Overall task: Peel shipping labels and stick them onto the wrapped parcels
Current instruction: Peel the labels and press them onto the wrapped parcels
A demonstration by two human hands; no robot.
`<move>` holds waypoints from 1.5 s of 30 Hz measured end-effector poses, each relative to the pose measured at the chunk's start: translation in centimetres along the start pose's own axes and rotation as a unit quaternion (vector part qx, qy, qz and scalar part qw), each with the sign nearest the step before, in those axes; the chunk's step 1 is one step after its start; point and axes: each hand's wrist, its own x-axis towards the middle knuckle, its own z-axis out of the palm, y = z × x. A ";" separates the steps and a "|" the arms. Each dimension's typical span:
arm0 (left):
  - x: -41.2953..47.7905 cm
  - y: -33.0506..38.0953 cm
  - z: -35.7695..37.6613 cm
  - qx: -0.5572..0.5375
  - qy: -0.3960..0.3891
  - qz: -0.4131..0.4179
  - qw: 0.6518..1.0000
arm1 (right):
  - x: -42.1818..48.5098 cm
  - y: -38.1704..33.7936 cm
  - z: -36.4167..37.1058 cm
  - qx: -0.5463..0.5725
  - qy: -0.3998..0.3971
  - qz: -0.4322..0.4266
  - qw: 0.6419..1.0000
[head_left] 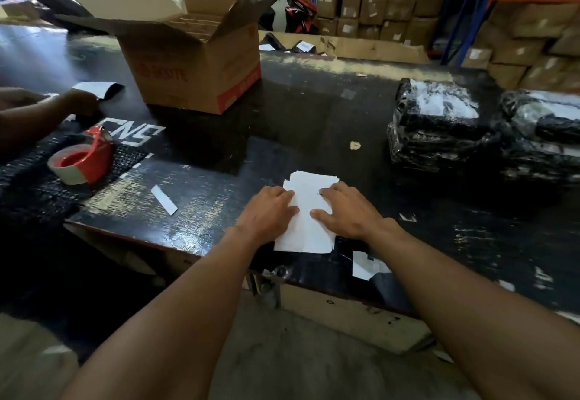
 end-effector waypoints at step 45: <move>5.3 17.9 -5.8 -0.627 0.096 -0.032 0.773 | -9.0 10.1 -12.6 0.664 0.119 0.178 0.716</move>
